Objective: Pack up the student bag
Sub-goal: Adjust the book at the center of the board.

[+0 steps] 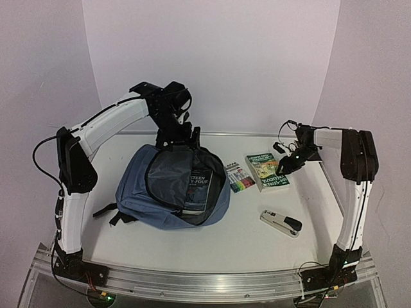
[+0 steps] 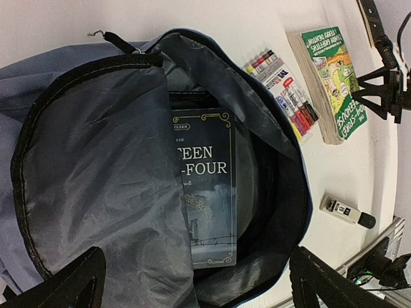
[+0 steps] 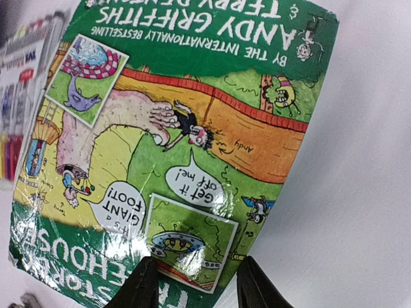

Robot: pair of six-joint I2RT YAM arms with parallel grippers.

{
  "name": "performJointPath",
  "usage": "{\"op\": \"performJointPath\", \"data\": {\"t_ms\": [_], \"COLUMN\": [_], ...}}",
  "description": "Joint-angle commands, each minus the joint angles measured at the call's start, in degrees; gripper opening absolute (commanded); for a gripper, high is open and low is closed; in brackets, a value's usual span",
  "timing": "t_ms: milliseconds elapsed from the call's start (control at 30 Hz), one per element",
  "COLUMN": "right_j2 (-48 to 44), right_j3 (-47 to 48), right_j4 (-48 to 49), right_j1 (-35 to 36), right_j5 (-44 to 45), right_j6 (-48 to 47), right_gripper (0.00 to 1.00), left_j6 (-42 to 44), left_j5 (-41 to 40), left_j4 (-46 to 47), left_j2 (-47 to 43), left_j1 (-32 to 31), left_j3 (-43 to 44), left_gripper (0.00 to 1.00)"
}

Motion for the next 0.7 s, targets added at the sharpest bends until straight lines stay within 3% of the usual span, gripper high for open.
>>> {"op": "performJointPath", "data": {"t_ms": [0, 100, 200, 367, 667], "right_j2": [0.3, -3.5, -7.6, -9.8, -5.6], "right_j3": [1.0, 5.2, 6.0, 3.0, 4.1], "right_j4": [-6.6, -8.1, -9.9, -9.0, -5.5], "right_j1": [-0.1, 0.4, 3.4, 10.6, 16.4], "right_j5": [10.0, 5.8, 3.9, 9.4, 13.9], "right_j6": [-3.9, 2.9, 7.3, 12.4, 19.1], "right_gripper": [0.56, 0.76, 0.83, 0.82, 0.78], "left_j6": [1.0, 1.3, 1.2, 0.8, -0.3], "left_j5": [-0.5, -1.4, -2.3, -3.3, -4.3], "left_j4": [0.8, 0.3, 0.1, 0.2, 0.2], "left_j2": [-3.0, -3.2, -3.4, -3.4, -5.0], "left_j1": [0.0, 0.0, 0.0, 0.0, -0.1], "left_j3": [-0.1, 0.1, 0.1, 0.0, -2.3], "left_gripper": [1.00, 1.00, 1.00, 1.00, 1.00]}}
